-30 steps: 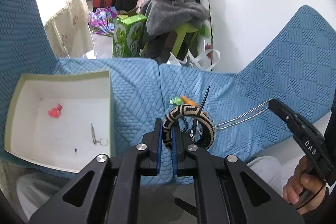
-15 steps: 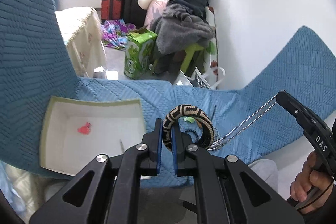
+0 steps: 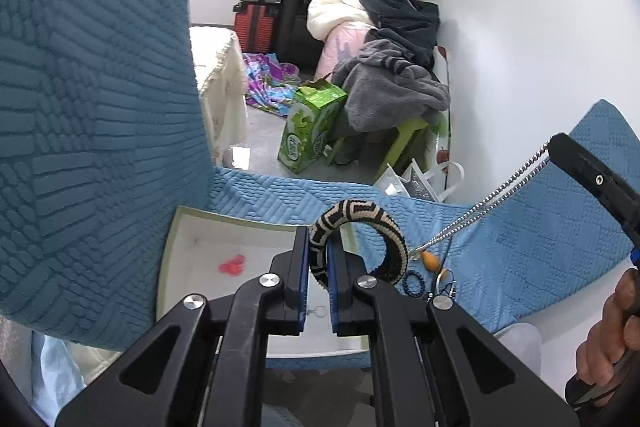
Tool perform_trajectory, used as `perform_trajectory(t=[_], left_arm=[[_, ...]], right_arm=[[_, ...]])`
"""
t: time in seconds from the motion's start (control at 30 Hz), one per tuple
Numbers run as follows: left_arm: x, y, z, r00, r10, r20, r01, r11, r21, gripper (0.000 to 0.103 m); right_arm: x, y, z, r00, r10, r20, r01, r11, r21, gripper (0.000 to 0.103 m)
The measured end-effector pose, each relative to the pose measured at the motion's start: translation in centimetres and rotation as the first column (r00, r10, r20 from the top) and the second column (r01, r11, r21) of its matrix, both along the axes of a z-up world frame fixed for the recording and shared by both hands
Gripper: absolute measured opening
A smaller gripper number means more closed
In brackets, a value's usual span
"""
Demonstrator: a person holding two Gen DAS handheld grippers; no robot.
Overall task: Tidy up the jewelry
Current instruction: 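Carry bangle to green box with left tool while right tool carries bead chain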
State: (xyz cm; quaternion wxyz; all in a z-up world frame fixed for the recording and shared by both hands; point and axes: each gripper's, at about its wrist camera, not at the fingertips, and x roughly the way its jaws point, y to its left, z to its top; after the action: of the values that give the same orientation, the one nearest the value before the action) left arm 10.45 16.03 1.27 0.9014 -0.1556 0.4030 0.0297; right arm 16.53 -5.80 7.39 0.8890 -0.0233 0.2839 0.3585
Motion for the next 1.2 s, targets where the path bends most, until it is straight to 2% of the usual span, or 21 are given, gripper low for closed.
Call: perform_trajectory(t=[0.13,0.3,0.6,0.9,1.2], left_arm=[[-0.3,1.3,-1.7,1.0,0.01,-0.02,-0.01,1.0,-0.005,0.008],[-0.2,2.0,-4.4,0.998,0.012,-0.059,-0.013,1.0,-0.028,0.008],[0.5,2.5,-9.1,0.991,-0.013,-0.13,0.005,0.998,-0.056,0.008],[1.9,3.4,-13.8,0.98,-0.033,-0.195,0.017,0.996,-0.085,0.008],[2.5,4.0,-17.1,0.971,-0.051,-0.233,0.024,0.993,-0.12,0.008]], right_arm=[[-0.1,2.3,-2.1,0.999,0.027,-0.036,-0.028,0.999,-0.025,0.006],[0.1,4.6,-6.7,0.994,0.038,-0.107,-0.046,0.996,-0.072,0.006],[-0.3,5.9,-14.0,0.981,0.01,-0.193,-0.042,0.986,-0.164,0.006],[0.6,6.9,-19.3,0.963,-0.022,-0.269,-0.045,0.97,-0.239,0.006],[1.8,7.5,-22.5,0.949,-0.046,-0.313,-0.045,0.96,-0.278,0.006]])
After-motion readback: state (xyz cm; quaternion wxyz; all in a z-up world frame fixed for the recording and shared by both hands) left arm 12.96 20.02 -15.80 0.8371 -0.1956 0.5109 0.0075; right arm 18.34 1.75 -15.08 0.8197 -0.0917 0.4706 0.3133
